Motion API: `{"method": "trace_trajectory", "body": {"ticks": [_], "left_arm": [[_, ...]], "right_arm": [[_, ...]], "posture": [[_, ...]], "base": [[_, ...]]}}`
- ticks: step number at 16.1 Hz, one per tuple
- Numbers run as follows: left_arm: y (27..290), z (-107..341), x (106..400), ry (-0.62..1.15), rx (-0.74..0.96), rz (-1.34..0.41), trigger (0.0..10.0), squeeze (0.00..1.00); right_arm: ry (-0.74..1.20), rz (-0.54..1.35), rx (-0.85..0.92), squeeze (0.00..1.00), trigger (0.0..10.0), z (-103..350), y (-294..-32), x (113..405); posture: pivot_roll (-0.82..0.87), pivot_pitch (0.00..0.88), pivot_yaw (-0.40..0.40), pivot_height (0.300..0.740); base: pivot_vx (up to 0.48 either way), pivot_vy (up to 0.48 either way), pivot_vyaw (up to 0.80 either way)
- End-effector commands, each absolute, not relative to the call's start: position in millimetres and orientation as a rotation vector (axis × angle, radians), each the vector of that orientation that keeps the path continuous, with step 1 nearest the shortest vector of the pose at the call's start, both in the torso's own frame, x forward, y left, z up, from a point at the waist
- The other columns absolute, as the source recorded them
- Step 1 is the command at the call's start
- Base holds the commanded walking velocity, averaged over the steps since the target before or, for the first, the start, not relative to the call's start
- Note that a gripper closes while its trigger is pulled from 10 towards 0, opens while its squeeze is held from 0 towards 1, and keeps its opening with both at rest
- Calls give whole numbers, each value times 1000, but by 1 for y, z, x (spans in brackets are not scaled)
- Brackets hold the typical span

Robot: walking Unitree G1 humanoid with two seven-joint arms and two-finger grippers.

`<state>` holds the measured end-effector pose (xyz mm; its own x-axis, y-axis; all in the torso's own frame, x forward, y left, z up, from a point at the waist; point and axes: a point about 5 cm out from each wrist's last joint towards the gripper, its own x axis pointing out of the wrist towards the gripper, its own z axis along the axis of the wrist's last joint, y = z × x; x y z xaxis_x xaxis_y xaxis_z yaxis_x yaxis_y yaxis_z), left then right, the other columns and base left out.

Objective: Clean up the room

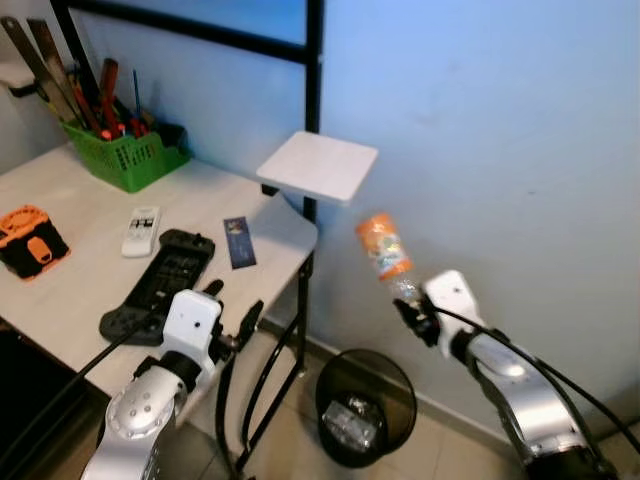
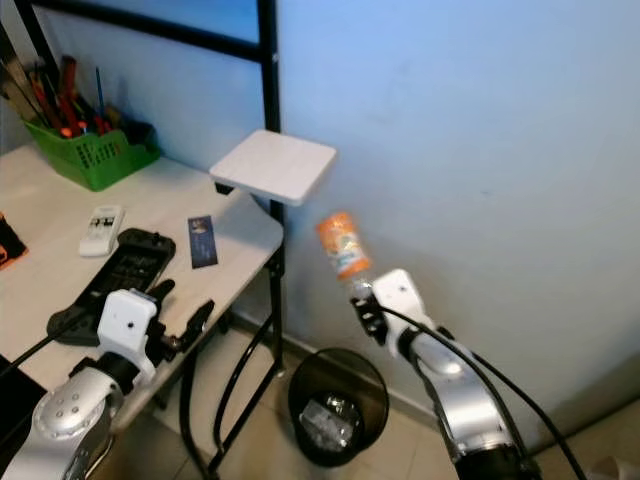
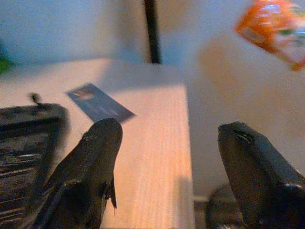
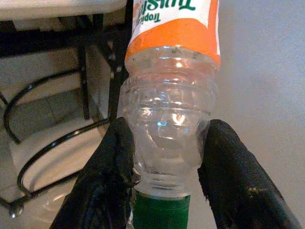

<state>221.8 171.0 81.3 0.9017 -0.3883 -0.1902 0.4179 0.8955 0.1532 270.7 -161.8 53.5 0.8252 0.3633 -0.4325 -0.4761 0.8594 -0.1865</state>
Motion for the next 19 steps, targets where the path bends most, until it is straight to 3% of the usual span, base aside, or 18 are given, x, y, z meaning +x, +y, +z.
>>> {"method": "trace_trajectory", "body": {"ticks": [1, 5, 8, 14, 19], "left_arm": [[157, 87, 223, 158, 211, -547, 10000, 0], [133, 101, 228, 189, 220, -845, 10000, 0], [129, 96, 235, 279, 301, -961, 10000, 0], [134, 89, 232, 384, 415, -1043, 10000, 0], [131, 88, 227, 395, 407, -1043, 10000, 0]], "right_arm": [[481, 420, -357, 0, 10000, 42, -174, 273], [642, 379, -443, 0, 10000, 11, -182, 279], [723, 402, -473, 0, 10000, -4, -177, 279], [750, 332, -504, 0, 10000, -9, -167, 292], [770, 325, -552, 0, 10000, -10, -167, 293]], "posture": [[2, 0, -8, 740], [-29, 0, 7, 740], [-38, 0, 14, 740], [-16, 0, -4, 740], [-14, 0, -8, 740]], "base": [[0, 0, 0], [0, 0, 0], [0, 0, 0], [0, 0, 0], [0, 0, 0]]}}
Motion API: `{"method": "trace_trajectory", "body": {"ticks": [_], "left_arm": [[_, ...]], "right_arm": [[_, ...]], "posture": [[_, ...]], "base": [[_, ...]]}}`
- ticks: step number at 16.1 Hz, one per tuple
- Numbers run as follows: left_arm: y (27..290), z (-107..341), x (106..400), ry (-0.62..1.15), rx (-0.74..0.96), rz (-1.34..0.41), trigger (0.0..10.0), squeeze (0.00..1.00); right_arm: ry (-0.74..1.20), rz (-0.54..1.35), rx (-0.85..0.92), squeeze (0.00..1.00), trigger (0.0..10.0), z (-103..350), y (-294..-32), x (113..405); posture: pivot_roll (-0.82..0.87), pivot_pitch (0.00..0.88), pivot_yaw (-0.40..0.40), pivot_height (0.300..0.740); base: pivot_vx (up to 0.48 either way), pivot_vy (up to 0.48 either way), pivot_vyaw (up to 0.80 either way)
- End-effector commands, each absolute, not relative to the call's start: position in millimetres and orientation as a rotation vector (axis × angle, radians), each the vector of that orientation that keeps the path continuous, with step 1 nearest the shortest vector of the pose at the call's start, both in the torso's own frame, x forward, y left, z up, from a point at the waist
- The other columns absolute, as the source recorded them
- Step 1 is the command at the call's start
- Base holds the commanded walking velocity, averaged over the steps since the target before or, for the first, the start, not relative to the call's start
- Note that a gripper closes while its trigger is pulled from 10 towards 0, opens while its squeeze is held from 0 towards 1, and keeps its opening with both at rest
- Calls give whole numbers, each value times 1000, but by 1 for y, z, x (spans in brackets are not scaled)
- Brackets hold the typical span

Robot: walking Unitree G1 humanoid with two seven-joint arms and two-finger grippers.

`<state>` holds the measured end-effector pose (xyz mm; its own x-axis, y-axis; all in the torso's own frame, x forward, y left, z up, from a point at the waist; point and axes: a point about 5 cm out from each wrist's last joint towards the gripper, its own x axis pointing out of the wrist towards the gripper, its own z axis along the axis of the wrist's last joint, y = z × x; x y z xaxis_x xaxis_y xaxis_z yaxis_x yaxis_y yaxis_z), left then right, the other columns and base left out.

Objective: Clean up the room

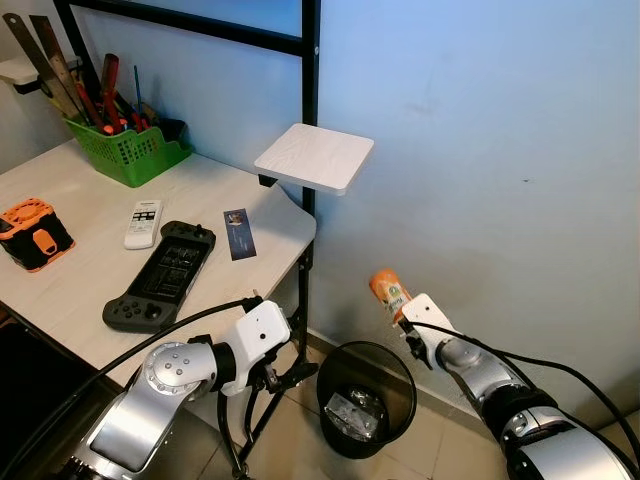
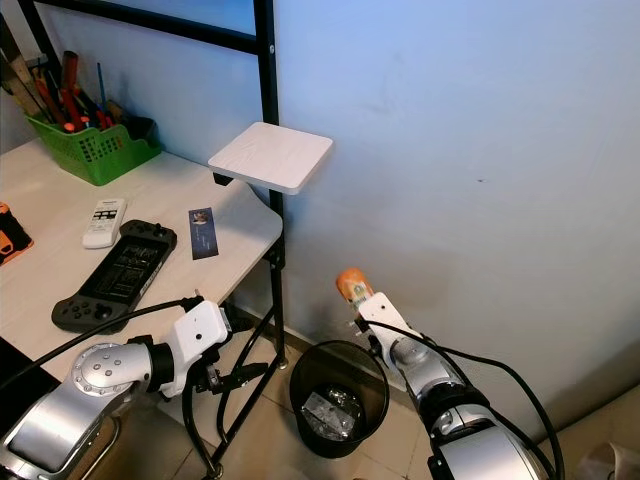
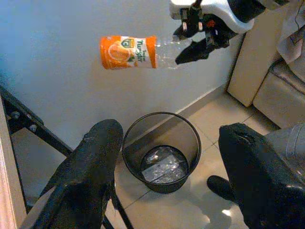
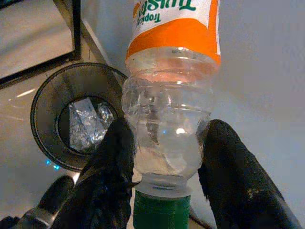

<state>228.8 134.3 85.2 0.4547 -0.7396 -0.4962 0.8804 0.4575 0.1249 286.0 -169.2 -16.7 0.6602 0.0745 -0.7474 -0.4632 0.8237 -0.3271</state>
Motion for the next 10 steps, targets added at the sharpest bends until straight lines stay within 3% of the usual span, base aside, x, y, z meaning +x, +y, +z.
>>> {"method": "trace_trajectory", "body": {"ticks": [1, 2, 3, 4, 5, 10], "left_arm": [[131, 88, 227, 397, 407, -1044, 10000, 0], [132, 88, 227, 399, 408, -1043, 10000, 0], [132, 88, 228, 399, 409, -1042, 10000, 0], [132, 88, 228, 399, 411, -1041, 10000, 0], [133, 88, 228, 400, 413, -1038, 10000, 0], [133, 87, 228, 403, 420, -1033, 10000, 0]], "right_arm": [[773, 330, -556, 0, 10000, -11, -167, 293], [774, 332, -559, 20, 10000, -12, -166, 293], [778, 338, -558, 612, 10000, -13, -165, 292], [780, 342, -558, 851, 10000, -13, -165, 291], [784, 350, -547, 1000, 10000, -14, -164, 290], [791, 390, -548, 1000, 10000, -17, -160, 287]], "posture": [[-14, 0, -8, 740], [-13, 0, -8, 740], [-13, 0, -8, 740], [-13, 0, -8, 740], [-13, 0, -8, 740], [-13, 0, -10, 740]], "base": [[0, 0, 0], [0, 0, 0], [0, 0, 0], [0, 0, 0], [0, 0, 0], [0, 0, 0]]}}
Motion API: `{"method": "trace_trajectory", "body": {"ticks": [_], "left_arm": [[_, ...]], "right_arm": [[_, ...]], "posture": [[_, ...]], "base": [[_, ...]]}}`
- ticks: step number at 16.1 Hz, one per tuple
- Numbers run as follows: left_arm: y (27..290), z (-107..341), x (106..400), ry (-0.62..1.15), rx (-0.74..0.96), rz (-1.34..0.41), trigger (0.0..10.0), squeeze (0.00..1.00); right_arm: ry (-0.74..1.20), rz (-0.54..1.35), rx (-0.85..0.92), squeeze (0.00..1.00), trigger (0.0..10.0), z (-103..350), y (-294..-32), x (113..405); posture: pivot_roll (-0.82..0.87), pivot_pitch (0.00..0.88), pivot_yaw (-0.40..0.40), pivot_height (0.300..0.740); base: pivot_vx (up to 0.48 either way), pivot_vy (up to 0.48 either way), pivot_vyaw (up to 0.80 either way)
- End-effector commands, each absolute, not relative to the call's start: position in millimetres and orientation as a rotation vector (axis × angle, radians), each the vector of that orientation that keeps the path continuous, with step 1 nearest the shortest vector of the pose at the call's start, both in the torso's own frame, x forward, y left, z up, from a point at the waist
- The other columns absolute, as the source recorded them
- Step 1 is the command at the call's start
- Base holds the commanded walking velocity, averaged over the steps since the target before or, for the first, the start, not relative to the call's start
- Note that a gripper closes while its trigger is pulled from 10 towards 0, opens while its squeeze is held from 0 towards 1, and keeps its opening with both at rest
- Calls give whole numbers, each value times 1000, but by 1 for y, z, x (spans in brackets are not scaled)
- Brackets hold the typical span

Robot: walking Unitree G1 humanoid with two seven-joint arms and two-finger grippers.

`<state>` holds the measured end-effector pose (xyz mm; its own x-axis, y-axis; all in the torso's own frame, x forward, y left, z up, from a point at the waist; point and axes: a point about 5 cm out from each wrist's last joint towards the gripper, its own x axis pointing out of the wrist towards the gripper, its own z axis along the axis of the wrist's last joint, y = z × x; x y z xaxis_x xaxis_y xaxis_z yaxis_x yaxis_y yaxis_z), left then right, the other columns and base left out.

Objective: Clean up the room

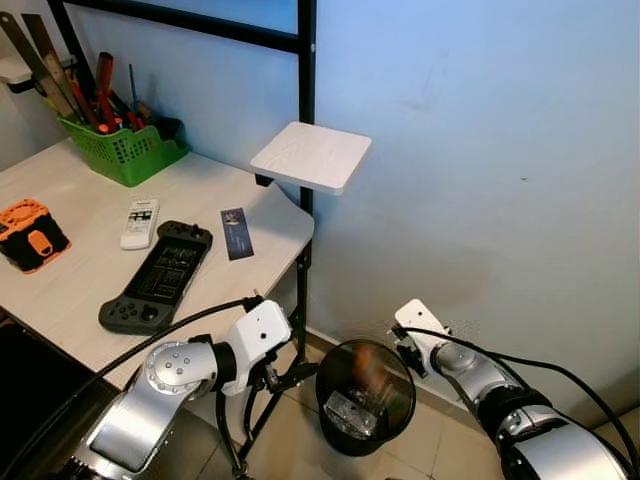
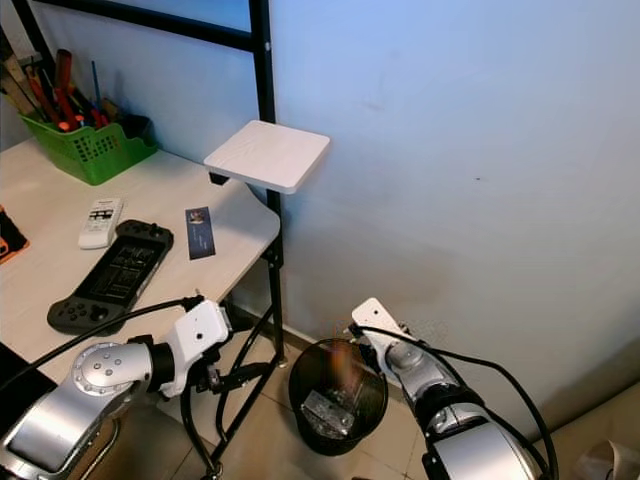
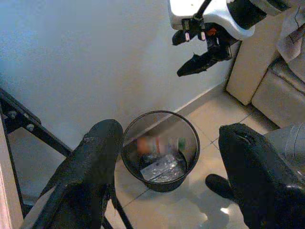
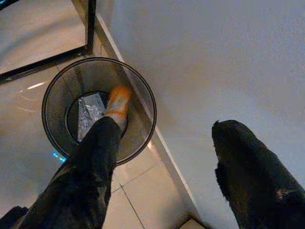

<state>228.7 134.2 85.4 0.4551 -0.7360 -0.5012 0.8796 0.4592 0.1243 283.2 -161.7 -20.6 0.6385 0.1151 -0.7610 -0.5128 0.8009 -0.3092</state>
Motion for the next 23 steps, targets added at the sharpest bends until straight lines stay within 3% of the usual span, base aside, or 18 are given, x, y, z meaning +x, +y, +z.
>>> {"method": "trace_trajectory", "body": {"ticks": [1, 5, 7, 8, 9, 10, 13, 16, 20, 23], "left_arm": [[133, 87, 228, 404, 420, -1033, 10000, 0], [134, 87, 229, 394, 411, -1009, 10000, 0], [139, 93, 238, 332, 316, -791, 10000, 0], [140, 94, 240, 325, 289, -727, 10000, 0], [141, 96, 241, 310, 245, -655, 10000, 0], [143, 97, 243, 303, 206, -589, 10000, 0], [150, 101, 245, 274, 132, -433, 10000, 0], [153, 101, 242, 280, 139, -363, 10000, 0], [170, 119, 236, 111, 68, -124, 10000, 0], [174, 118, 234, 127, 93, -111, 10000, 0]], "right_arm": [[792, 392, -548, 1000, 10000, -17, -160, 287], [787, 391, -540, 1000, 10000, -18, -160, 286], [666, 328, -386, 1000, 10000, -6, -163, 294], [611, 297, -324, 941, 10000, 0, -164, 297], [528, 257, -235, 329, 10000, 10, -167, 298], [479, 238, -179, 0, 10000, 17, -168, 296], [317, 177, -90, 0, 10000, 48, -167, 277], [323, 186, -41, 0, 10000, 59, -161, 264], [178, 100, 76, 0, 10000, 92, -163, 250], [166, 96, 63, 0, 10000, 99, -161, 251]], "posture": [[-13, 0, -10, 740], [-9, 0, -4, 740], [-5, 0, -1, 740], [-4, 0, 1, 740], [-5, 0, 4, 740], [-8, 0, 9, 740], [-14, 0, 30, 740], [-22, 0, 37, 740], [-7, 0, 26, 740], [1, 0, 21, 740]], "base": [[0, 0, 0], [0, 0, 0], [0, 0, 0], [0, 0, 0], [0, 0, 0], [0, 0, 0], [0, 0, 0], [0, 0, 0], [0, 0, 0], [0, 0, 0]]}}
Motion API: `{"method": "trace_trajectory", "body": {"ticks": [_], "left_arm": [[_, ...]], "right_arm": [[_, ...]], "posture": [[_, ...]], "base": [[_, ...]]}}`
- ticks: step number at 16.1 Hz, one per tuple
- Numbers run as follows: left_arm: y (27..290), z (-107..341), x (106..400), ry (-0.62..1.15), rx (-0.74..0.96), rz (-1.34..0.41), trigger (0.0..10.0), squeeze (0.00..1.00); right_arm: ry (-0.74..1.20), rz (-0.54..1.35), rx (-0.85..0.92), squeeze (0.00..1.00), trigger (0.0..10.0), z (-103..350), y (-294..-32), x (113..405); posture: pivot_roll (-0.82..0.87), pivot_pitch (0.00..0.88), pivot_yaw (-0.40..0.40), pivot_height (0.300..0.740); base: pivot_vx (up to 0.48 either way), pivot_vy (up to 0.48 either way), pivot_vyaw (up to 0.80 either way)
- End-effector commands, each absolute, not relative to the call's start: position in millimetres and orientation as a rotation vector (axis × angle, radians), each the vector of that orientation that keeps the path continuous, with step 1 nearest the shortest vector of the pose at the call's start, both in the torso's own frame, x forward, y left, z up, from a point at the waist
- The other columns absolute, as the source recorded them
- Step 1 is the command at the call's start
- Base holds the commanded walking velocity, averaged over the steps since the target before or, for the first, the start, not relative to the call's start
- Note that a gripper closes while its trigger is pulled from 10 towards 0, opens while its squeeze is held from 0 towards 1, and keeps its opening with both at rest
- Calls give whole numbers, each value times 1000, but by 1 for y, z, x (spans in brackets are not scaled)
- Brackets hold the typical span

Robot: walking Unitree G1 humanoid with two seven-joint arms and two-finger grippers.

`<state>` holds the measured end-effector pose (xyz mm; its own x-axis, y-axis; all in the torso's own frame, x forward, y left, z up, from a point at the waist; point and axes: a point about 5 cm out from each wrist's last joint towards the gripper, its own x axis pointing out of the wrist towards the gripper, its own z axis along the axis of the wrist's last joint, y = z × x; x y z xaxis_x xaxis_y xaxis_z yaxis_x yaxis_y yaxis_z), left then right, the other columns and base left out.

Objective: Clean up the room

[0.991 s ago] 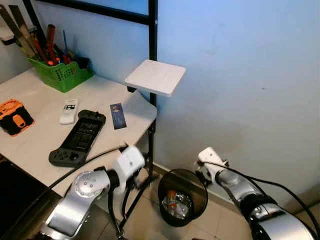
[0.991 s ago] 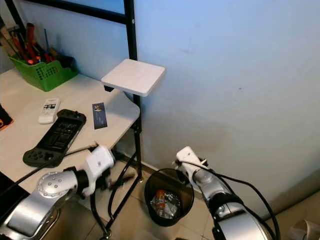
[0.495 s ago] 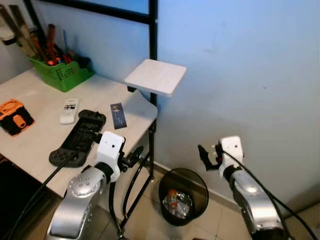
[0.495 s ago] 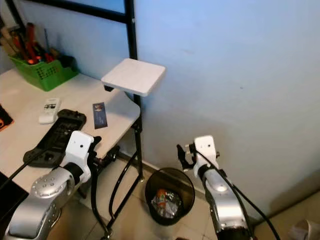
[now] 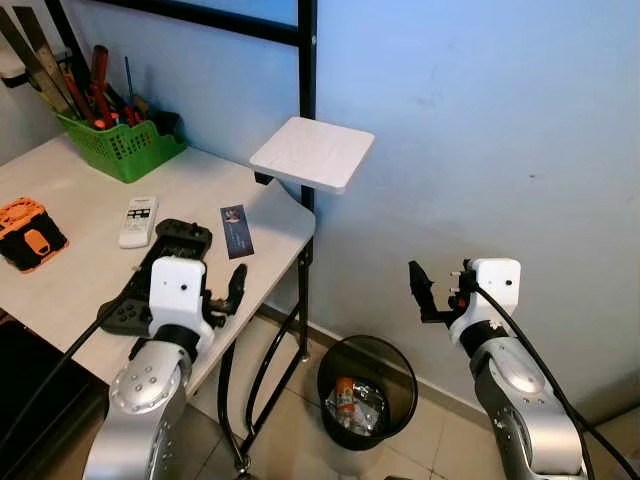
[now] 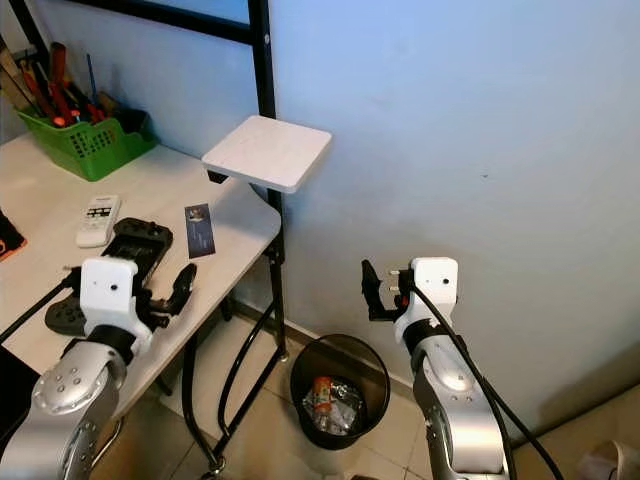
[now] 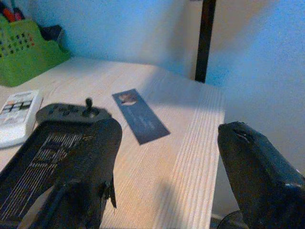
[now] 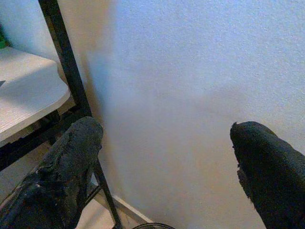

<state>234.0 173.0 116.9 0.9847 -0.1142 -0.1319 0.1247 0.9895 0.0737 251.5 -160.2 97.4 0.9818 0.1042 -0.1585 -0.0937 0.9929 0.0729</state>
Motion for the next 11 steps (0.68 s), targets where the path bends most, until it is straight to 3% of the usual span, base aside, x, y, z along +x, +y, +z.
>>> {"method": "trace_trajectory", "body": {"ticks": [1, 2, 11], "left_arm": [[176, 117, 235, 137, 106, -110, 10000, 0], [176, 117, 235, 139, 111, -112, 10000, 0], [176, 117, 242, 164, 158, -142, 10000, 0]], "right_arm": [[170, 79, 76, 0, 10000, 99, -163, 252], [170, 74, 78, 0, 10000, 98, -163, 253], [193, 7, 88, 0, 10000, 99, -170, 248]], "posture": [[15, 0, 11, 740], [18, 0, 10, 740], [-11, 0, 40, 740]], "base": [[0, 0, 0], [0, 0, 0], [0, 0, -797]]}}
